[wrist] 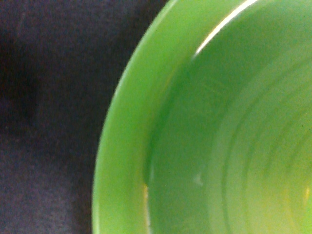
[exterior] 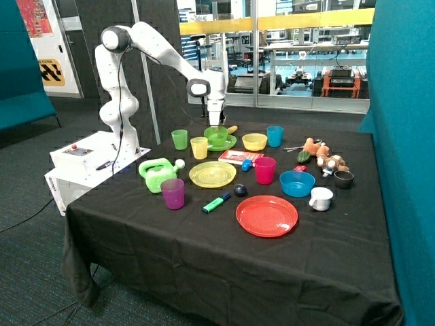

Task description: Place the bowls on the appropriate plate

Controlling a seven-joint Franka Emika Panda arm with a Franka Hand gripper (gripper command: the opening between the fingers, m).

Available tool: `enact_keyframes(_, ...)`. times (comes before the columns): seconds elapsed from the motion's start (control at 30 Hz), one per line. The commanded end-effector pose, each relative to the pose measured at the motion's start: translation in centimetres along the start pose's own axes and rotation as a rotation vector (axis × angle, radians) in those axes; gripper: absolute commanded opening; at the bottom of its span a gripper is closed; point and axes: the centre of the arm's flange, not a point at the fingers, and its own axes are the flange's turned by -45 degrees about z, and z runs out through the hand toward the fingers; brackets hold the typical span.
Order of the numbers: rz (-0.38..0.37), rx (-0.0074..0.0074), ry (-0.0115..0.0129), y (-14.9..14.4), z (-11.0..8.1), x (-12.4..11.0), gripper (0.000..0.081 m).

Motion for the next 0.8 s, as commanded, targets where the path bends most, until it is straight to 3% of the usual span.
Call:
enact_keyframes(0.0,0.000,0.0005,0.0021,0.60,0.12,-0.29,0.0000)
enact_keyframes(0.07,-0.004,0.0005,0.0021,0.57,0.12,-0.34,0.0000)
enact_keyframes(0.37,-0.024,0.0005,0.0021,-0.02,-0.01,-0.43,0.0209)
enact_keyframes(0.77,-0.035,0.0004,0.0021,-0.35,-0.62,-0.65,0.0311)
